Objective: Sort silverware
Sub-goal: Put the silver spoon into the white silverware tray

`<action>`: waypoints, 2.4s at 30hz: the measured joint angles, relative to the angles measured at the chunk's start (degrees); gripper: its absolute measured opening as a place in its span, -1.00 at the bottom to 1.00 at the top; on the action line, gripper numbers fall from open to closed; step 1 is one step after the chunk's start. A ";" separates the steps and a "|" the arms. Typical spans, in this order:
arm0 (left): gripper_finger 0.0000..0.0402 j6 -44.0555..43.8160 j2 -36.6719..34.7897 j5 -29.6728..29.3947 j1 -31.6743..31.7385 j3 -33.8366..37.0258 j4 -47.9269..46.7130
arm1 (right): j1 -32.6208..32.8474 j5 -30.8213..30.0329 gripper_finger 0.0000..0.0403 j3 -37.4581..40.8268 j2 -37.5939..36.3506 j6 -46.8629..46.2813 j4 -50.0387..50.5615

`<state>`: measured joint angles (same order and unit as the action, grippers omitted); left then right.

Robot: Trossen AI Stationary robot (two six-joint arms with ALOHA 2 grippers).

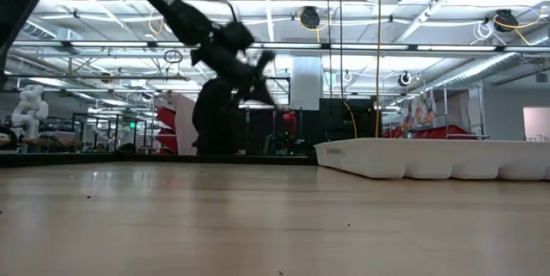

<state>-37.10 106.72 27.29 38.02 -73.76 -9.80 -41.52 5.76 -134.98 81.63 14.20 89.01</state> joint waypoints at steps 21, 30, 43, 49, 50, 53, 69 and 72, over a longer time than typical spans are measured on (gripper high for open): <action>-0.99 -4.51 13.61 -10.52 -16.17 -9.68 16.55 | -0.02 -2.80 -1.00 0.00 -0.22 1.03 1.01; -0.99 -0.66 19.34 -11.51 -17.35 -15.72 6.35 | -0.02 -2.73 -1.00 0.00 -0.22 0.96 1.01; -0.76 0.05 19.21 -11.11 -17.70 -15.93 5.16 | -0.02 -2.68 -1.00 0.00 -0.53 1.58 1.01; -0.48 1.46 19.21 -11.07 -17.66 -15.93 4.52 | -0.02 -2.47 -1.00 0.00 -0.70 1.70 1.01; -0.44 1.46 19.20 -11.07 -17.68 -15.93 4.55 | -0.02 -2.47 -1.00 0.00 -0.71 1.70 1.01; -0.37 1.49 18.20 -11.16 -17.52 -15.89 3.87 | -0.02 -2.47 -1.00 0.00 -0.75 1.73 1.01; -0.34 6.72 -8.96 -22.58 -22.26 -14.76 -53.74 | 0.00 -2.49 -1.00 0.00 -0.75 3.39 1.01; -0.34 -0.48 -15.44 -23.28 -28.56 -7.01 -60.38 | 0.00 -2.49 -1.00 0.00 -0.75 3.30 1.01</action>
<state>-37.58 91.27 4.01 9.46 -80.77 -70.18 -41.52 3.27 -134.98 80.88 17.50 90.02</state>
